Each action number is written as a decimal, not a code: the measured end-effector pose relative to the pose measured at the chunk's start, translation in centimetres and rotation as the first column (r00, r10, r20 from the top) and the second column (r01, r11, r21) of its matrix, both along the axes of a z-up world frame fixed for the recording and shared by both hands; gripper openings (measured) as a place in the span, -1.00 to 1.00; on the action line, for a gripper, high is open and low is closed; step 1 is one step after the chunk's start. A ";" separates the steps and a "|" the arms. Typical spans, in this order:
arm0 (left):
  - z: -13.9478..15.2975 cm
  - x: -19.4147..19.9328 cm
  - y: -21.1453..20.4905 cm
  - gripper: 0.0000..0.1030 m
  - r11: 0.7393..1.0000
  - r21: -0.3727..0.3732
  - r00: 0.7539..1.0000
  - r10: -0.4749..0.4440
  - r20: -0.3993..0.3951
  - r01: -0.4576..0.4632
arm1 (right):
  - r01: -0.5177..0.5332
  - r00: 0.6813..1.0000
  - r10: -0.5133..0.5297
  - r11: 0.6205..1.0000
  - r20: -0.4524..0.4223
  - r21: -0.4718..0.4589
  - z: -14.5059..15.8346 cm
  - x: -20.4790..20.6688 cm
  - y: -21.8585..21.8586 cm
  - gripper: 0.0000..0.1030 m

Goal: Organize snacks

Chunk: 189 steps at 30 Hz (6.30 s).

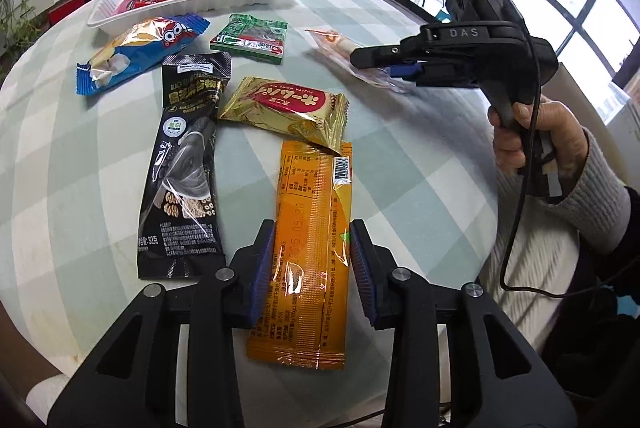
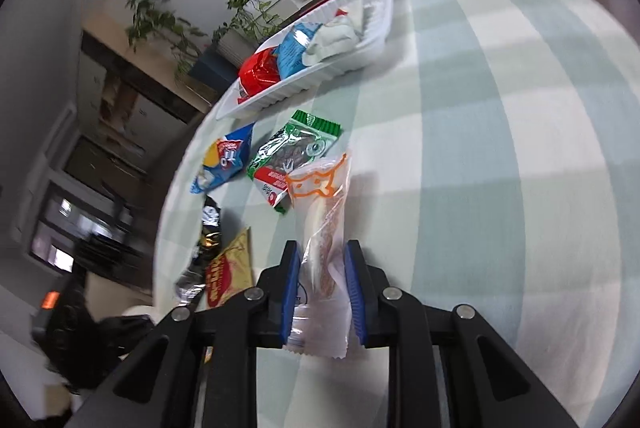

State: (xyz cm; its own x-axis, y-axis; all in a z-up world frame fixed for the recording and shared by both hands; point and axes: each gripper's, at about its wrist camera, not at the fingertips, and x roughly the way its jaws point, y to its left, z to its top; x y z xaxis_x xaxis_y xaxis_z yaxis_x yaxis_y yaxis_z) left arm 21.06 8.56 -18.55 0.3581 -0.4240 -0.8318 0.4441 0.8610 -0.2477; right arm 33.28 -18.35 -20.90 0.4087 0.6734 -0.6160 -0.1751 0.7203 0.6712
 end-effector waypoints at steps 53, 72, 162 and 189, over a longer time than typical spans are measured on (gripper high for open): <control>7.9 8.2 8.1 -0.34 0.919 -0.333 0.974 0.228 0.009 -0.212 | 0.025 0.999 0.000 0.872 -0.051 0.488 3.9 1.6 -1.8 -0.50; 8.7 19.7 11.5 -0.34 0.897 -0.308 0.939 0.341 0.029 -0.317 | 0.030 1.000 -0.021 0.883 -0.023 0.468 5.2 12.3 0.6 -0.50; 3.6 5.2 5.6 0.02 0.969 -0.001 0.956 0.243 0.163 -0.246 | -0.059 0.989 0.108 0.915 0.100 -0.399 2.5 7.8 12.6 0.75; -0.3 6.1 2.7 0.11 0.982 0.121 0.985 0.133 0.106 -0.145 | -0.069 0.944 0.243 0.806 0.223 -0.588 2.0 6.1 11.9 0.33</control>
